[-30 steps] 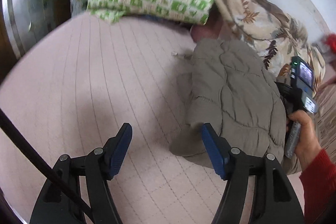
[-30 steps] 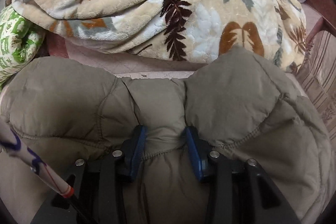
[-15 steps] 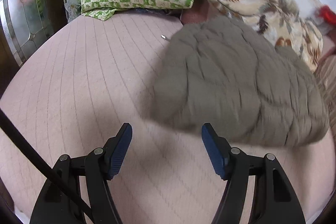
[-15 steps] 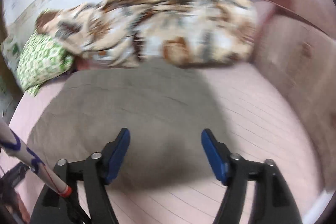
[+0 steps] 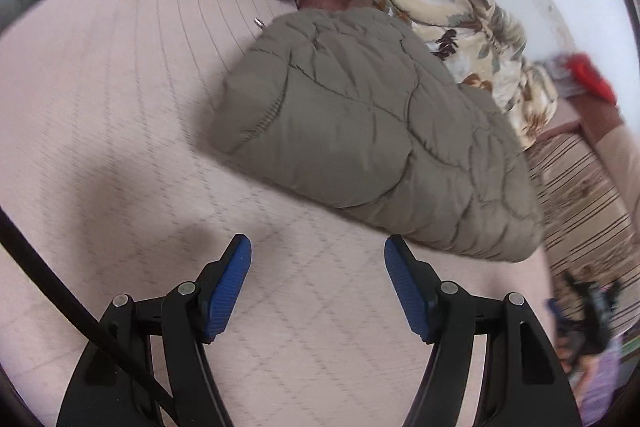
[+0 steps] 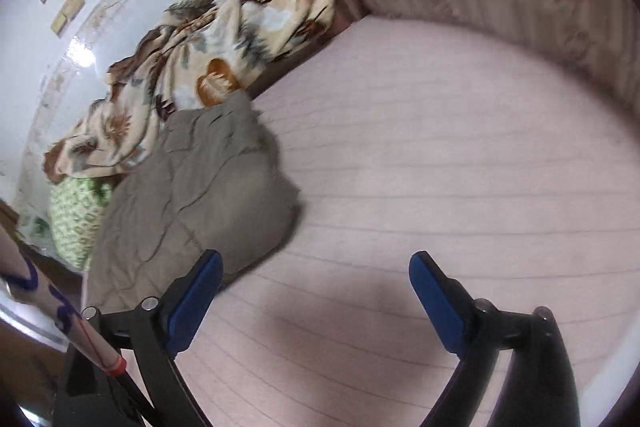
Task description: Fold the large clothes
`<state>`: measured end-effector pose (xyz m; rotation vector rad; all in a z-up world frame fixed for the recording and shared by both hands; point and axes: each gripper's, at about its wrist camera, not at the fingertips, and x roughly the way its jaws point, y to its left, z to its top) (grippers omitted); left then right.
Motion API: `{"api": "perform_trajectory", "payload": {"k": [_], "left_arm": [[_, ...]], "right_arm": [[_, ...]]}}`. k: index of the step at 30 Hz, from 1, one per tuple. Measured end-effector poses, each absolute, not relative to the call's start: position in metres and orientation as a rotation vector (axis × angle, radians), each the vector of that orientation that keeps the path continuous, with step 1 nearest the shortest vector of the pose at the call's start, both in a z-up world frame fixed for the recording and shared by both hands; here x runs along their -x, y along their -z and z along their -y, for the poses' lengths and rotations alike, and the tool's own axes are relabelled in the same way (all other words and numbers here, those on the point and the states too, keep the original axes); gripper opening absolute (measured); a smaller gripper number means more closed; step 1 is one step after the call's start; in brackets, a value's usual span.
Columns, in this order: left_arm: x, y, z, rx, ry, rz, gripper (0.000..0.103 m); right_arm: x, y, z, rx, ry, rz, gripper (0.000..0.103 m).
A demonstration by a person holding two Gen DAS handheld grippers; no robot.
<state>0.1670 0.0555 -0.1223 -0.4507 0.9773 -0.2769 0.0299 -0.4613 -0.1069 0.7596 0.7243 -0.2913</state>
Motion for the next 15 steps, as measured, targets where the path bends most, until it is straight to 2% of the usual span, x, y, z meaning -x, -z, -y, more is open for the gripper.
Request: {"api": "perform_trajectory", "payload": {"k": [6,10,15], "left_arm": [[-0.197,0.140,-0.075,0.754,0.383,-0.994,0.072],[-0.221,0.141,-0.079,0.755,0.378,-0.955,0.073],[-0.250,0.139,-0.070,0.748,0.438,-0.947,0.082]], "right_arm": [[-0.065,0.134,0.442,-0.832,0.213,-0.710,0.103],[-0.088,0.151,0.437,-0.973,0.126,-0.731,0.103],[-0.109,0.161,0.430,-1.012,0.132,-0.727,0.103]]}}
